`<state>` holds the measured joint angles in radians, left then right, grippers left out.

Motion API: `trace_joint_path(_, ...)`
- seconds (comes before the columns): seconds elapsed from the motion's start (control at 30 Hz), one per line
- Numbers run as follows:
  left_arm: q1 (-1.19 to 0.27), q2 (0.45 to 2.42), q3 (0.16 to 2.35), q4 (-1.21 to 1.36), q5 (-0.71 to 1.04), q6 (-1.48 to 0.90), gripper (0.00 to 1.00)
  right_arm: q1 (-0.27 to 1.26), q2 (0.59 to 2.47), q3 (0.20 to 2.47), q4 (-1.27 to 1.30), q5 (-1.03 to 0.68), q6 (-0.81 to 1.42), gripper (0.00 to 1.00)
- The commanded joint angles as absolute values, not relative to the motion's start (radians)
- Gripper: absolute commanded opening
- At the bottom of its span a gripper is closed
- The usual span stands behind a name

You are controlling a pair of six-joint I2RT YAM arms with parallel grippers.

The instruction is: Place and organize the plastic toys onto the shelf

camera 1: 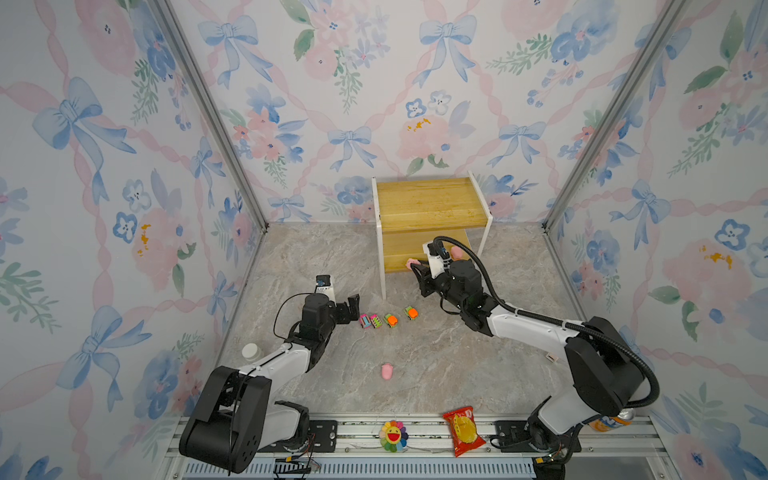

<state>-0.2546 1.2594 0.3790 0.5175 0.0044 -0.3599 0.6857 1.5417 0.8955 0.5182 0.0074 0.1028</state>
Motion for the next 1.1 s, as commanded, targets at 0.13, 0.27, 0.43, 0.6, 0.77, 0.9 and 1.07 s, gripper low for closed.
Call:
trace_joint_path(0.13, -0.259, 1.247, 0.371, 0.509, -0.003, -0.345, 0.98, 0.800, 1.303, 0.770, 0.158, -0.004, 0.135, 0.24)
trace_joint_path(0.27, -0.259, 1.253, 0.376, 0.503, 0.009, -0.344, 0.98, 0.816, 1.232, 0.763, -0.168, -0.004, 0.201, 0.24)
trace_joint_path(0.43, -0.260, 1.256, 0.376, 0.504, 0.009, -0.350, 0.98, 0.816, 1.207, 0.776, -0.392, 0.035, 0.293, 0.25)
trace_joint_path(0.6, -0.261, 1.248, 0.374, 0.500, 0.016, -0.354, 0.98, 0.811, 1.303, 0.892, -0.584, 0.056, 0.364, 0.25)
trace_joint_path(0.77, -0.262, 1.232, 0.373, 0.492, 0.007, -0.353, 0.98, 0.809, 1.449, 1.010, -0.694, 0.041, 0.371, 0.24)
trace_joint_path(0.9, -0.262, 1.222, 0.373, 0.482, 0.005, -0.351, 0.98, 0.808, 1.538, 1.079, -0.760, 0.021, 0.345, 0.24)
trace_joint_path(1.07, -0.261, 1.213, 0.371, 0.475, 0.002, -0.350, 0.98, 0.786, 1.561, 1.095, -0.772, -0.053, 0.318, 0.26)
